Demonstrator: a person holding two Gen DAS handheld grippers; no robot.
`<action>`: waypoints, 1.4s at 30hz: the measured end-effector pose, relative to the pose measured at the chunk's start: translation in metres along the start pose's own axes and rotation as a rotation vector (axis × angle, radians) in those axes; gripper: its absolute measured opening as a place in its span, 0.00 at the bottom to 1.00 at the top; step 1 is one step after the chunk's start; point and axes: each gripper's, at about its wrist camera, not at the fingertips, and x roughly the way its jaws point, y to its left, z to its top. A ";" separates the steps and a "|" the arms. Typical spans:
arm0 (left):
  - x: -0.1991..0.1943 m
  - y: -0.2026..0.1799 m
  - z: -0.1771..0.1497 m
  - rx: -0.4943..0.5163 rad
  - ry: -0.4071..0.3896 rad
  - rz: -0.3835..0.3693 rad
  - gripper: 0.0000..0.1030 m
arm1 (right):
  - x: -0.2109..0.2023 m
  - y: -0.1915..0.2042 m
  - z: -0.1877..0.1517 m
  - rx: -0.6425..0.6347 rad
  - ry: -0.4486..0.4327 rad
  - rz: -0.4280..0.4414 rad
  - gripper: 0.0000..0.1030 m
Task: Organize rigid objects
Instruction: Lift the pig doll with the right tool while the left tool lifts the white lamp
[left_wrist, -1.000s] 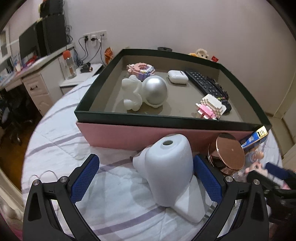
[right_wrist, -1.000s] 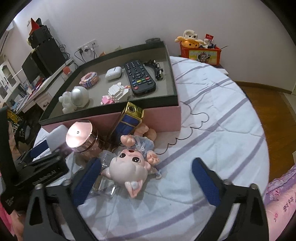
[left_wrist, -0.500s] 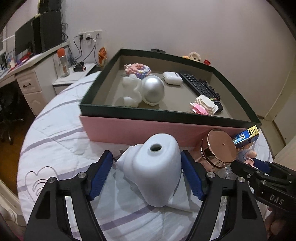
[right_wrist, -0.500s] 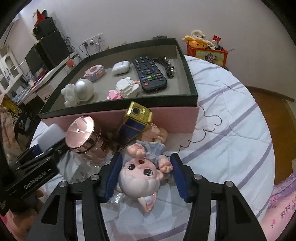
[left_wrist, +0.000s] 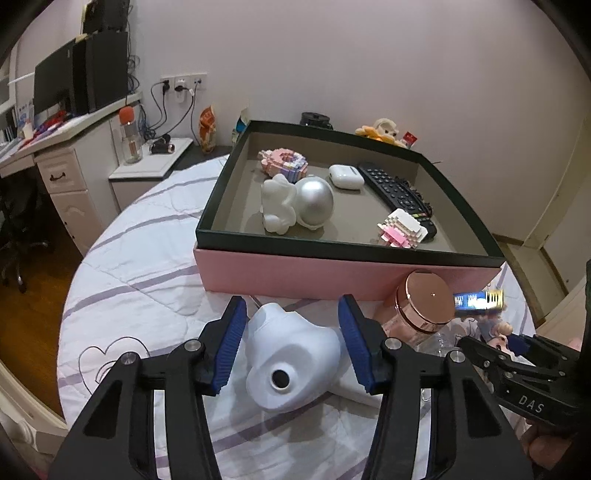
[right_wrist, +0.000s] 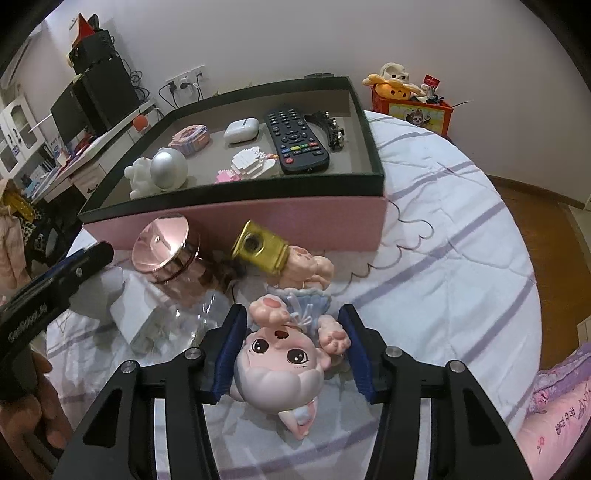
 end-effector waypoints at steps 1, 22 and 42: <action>0.000 0.000 -0.001 0.003 0.003 0.004 0.55 | -0.001 -0.001 -0.001 0.002 0.001 -0.001 0.51; 0.012 0.008 -0.017 -0.016 0.056 -0.041 0.49 | -0.001 0.000 -0.007 -0.011 0.008 -0.017 0.51; 0.021 0.019 -0.013 -0.029 0.064 -0.030 0.59 | -0.007 -0.004 -0.011 -0.001 0.009 0.005 0.51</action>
